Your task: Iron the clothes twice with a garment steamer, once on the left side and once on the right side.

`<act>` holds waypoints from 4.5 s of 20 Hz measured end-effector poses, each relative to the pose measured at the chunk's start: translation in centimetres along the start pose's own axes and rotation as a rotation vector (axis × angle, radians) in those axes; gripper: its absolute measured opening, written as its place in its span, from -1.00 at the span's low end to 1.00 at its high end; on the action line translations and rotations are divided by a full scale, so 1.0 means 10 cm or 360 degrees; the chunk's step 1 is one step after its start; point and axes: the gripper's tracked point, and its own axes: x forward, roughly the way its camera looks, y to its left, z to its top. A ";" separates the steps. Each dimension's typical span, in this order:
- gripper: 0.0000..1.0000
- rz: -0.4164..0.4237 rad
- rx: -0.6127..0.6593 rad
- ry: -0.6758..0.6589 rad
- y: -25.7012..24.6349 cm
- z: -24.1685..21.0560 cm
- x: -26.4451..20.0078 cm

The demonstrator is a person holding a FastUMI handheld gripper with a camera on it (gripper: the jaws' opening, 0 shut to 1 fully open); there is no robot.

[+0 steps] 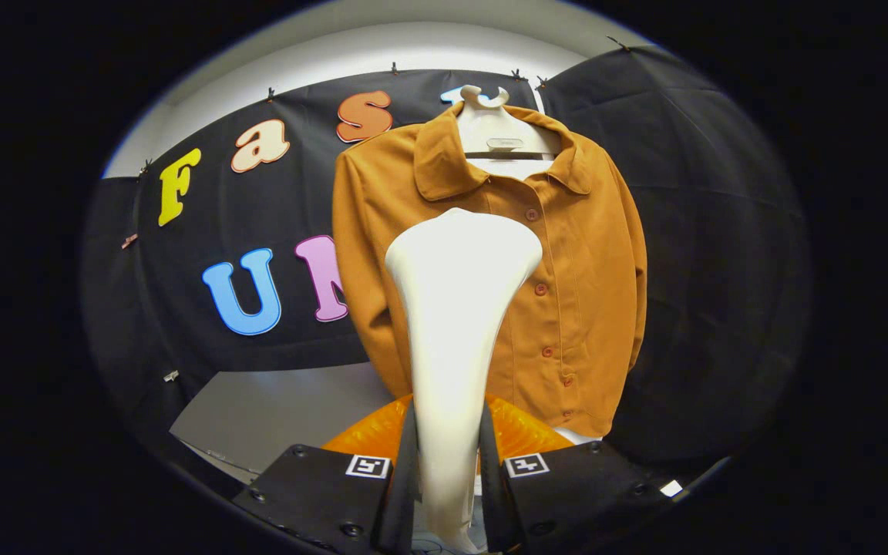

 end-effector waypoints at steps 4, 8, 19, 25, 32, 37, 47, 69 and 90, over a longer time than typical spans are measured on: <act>-0.21 0.0070 -0.0005 0.0024 -0.09 0.08 0.28; -0.21 0.0126 -0.0004 0.0027 -0.09 0.12 0.38; -0.21 0.0139 0.0000 0.0265 -0.26 -0.43 0.65; -0.21 0.0122 0.0027 0.0458 -0.43 -0.99 0.73; -0.21 0.0085 0.0036 0.0681 -0.55 -1.67 0.74; -0.20 0.0049 0.0055 0.0772 -0.61 -1.91 0.64; -0.20 0.0029 0.0096 0.0400 -0.78 -0.96 0.26; -0.21 0.0079 0.0293 -0.0039 -1.70 0.31 0.78; -0.21 -0.0218 0.0280 0.0558 -2.25 -1.58 0.83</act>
